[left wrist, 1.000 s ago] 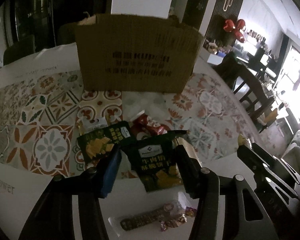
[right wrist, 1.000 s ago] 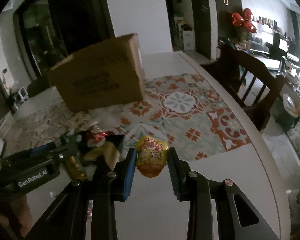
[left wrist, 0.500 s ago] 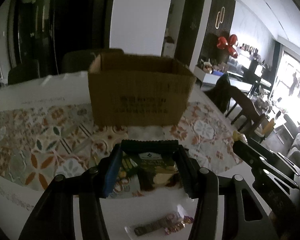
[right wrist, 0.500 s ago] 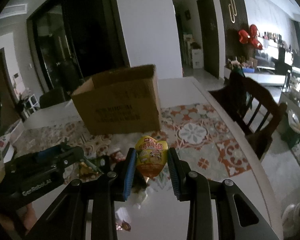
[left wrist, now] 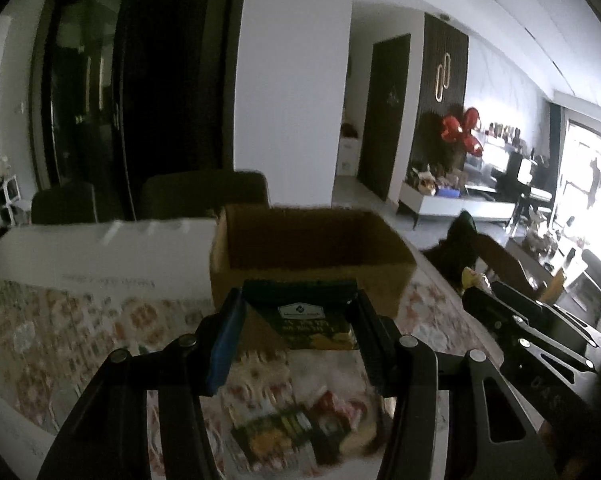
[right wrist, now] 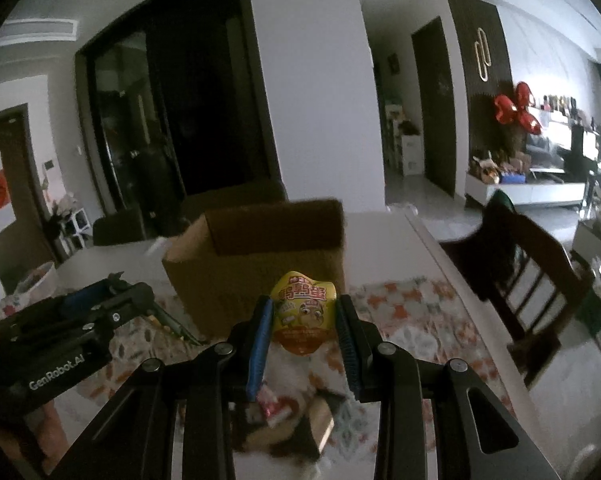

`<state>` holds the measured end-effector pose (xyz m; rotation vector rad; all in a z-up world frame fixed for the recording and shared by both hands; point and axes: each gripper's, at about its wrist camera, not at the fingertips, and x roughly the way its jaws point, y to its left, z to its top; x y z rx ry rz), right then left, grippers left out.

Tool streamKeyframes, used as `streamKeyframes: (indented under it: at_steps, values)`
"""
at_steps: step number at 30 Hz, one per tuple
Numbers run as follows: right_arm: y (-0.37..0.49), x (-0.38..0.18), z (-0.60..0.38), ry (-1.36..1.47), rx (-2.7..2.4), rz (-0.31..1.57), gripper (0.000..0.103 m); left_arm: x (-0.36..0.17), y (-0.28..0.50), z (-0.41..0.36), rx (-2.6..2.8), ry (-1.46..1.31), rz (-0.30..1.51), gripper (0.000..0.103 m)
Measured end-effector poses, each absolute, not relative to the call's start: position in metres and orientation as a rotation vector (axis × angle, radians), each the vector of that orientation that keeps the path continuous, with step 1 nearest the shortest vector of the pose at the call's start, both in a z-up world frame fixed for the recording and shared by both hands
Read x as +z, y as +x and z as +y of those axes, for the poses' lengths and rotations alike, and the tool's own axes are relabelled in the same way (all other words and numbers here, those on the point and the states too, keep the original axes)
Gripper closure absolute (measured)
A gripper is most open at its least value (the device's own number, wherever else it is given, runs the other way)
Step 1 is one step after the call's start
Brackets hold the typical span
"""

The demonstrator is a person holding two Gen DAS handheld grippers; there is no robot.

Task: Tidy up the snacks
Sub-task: 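Carry the green packet into the box with the left tool while the right tool drops the yellow snack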

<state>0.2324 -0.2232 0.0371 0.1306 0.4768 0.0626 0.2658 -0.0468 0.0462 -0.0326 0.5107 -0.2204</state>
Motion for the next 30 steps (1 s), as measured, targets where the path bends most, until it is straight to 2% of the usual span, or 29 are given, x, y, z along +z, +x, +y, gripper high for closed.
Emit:
streamKeyframes:
  at_steps: [12,24,25,26,27,28,29,30]
  values:
    - [0.307,0.070,-0.216,0.113,0.132,0.444,0.070,0.090,0.335,-0.048,-0.219,-0.021,0.446,0.050]
    - [0.381,0.057,-0.217,0.086,0.130,0.541,0.069,0.069,0.411,-0.063,-0.256,0.006,0.579,0.050]
    - [0.385,0.054,-0.217,0.084,0.127,0.552,0.069,0.066,0.414,-0.064,-0.257,0.013,0.589,0.049]
    - [0.390,0.050,-0.217,0.084,0.118,0.560,0.069,0.062,0.418,-0.064,-0.246,0.024,0.601,0.042]
    - [0.393,0.048,-0.218,0.082,0.107,0.569,0.068,0.060,0.420,-0.064,-0.233,0.031,0.609,0.031]
    - [0.395,0.046,-0.219,0.079,0.099,0.578,0.059,0.058,0.420,-0.063,-0.221,0.033,0.612,0.028]
    - [0.397,0.044,-0.220,0.082,0.086,0.591,0.041,0.056,0.419,-0.061,-0.208,0.032,0.606,0.027]
    - [0.399,0.044,-0.220,0.088,0.074,0.589,0.036,0.055,0.420,-0.058,-0.203,0.036,0.601,0.027]
